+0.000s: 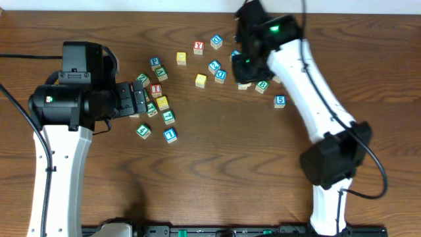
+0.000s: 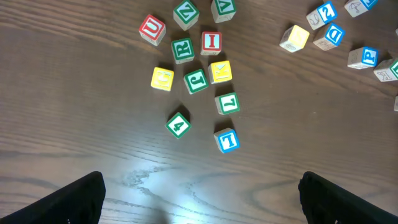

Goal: Spell out AI2
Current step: 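Lift the A block and carry it toward the table center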

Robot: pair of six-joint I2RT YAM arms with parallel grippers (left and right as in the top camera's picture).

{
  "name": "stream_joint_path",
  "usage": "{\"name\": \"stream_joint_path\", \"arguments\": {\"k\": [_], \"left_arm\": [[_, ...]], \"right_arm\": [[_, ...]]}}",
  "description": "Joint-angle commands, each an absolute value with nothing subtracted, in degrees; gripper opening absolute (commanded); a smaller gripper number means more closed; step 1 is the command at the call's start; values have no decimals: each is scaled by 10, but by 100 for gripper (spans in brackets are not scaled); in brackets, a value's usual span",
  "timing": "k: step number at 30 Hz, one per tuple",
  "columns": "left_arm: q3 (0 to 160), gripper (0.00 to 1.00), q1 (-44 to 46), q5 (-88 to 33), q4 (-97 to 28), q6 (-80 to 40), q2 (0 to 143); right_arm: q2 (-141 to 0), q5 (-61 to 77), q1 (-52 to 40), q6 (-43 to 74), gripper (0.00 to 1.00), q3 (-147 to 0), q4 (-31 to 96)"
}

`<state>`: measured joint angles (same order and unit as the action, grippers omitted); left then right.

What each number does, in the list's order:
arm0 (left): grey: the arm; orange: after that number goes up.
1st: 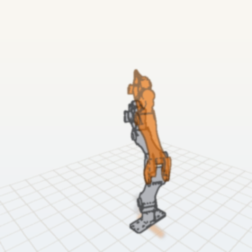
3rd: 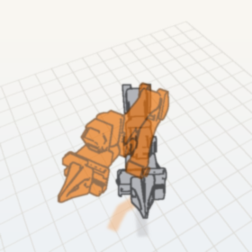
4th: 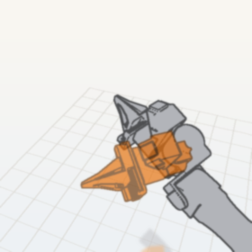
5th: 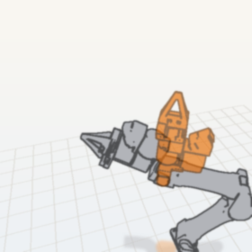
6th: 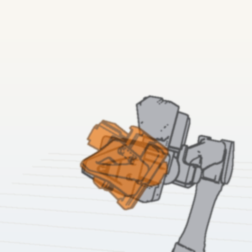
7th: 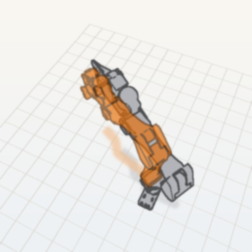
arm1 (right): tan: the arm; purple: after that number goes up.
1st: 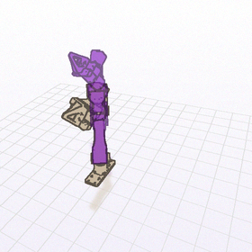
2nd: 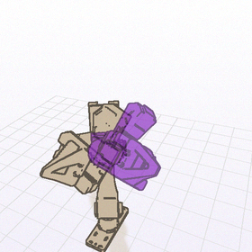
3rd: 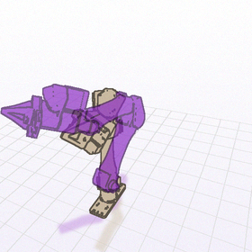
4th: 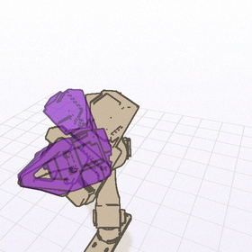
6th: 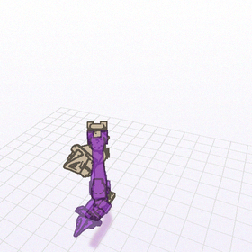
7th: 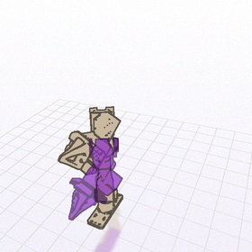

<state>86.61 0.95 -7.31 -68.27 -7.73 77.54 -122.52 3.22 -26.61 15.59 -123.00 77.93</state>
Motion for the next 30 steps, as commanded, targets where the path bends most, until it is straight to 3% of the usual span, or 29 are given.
{"name": "stream_joint_path", "arguments": {"k": [1,14,30], "left_arm": [[874,98,7,-68,-683,-83,773],[874,98,7,-68,-683,-83,773],[874,98,7,-68,-682,-83,773]], "right_arm": [[-1259,35,-297,183,18,-1228,770],[-1363,34,-391,236,13,-1228,754],[-1407,3,-413,248,19,-1228,749]]}}
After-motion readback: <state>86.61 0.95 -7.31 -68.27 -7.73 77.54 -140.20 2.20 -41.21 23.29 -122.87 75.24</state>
